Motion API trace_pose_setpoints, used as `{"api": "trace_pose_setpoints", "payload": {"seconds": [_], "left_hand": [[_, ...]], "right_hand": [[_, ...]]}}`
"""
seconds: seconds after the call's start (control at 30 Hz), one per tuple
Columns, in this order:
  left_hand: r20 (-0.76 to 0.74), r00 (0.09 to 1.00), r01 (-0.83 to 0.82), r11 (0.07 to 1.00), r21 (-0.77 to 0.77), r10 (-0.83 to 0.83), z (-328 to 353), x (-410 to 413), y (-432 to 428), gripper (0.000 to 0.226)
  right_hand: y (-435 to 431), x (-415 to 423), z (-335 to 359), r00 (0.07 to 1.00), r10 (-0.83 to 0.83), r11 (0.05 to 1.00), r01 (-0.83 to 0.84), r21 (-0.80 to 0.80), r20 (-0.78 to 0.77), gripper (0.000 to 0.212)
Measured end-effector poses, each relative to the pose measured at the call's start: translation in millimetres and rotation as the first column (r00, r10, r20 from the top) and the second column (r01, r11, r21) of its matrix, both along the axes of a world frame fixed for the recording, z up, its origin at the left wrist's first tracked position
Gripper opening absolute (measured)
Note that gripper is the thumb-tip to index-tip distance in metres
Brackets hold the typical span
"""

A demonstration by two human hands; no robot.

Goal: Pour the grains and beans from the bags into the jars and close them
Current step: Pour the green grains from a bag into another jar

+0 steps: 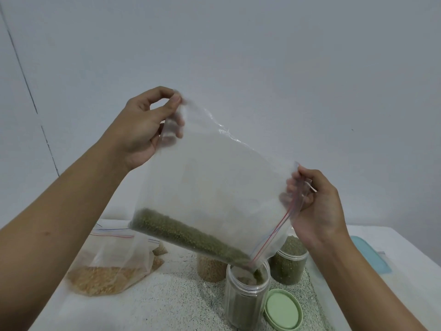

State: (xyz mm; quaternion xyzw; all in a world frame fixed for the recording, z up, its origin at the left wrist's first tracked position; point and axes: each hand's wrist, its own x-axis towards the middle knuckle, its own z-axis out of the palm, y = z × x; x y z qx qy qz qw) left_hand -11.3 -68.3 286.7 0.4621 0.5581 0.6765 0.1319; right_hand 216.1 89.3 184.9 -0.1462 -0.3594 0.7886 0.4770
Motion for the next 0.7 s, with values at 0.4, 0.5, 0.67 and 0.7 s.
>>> {"api": "trace_pose_setpoints", "payload": {"seconds": [0.4, 0.5, 0.67, 0.7], "left_hand": [[-0.008, 1.000, 0.014, 1.000, -0.012, -0.014, 0.4, 2.0, 3.7, 0.013], [-0.010, 1.000, 0.018, 1.000, -0.013, -0.018, 1.0, 2.5, 5.6, 0.013], [-0.010, 1.000, 0.023, 1.000, -0.016, -0.023, -0.2, 1.7, 8.2, 0.013], [-0.011, 1.000, 0.023, 1.000, -0.017, -0.023, -0.4, 1.4, 8.4, 0.013]], "right_hand": [[4.0, -0.2, -3.5, 1.000, -0.011, 1.000, 0.012, -0.009, 0.015, 0.005], [4.0, 0.0, -3.5, 1.000, -0.015, 1.000, 0.015, -0.015, 0.012, 0.005], [4.4, -0.1, -5.4, 1.000, -0.017, 1.000, 0.018, -0.016, 0.024, 0.008], [4.5, -0.5, -5.5, 1.000, -0.018, 1.000, 0.018, -0.018, 0.025, 0.008]]}}
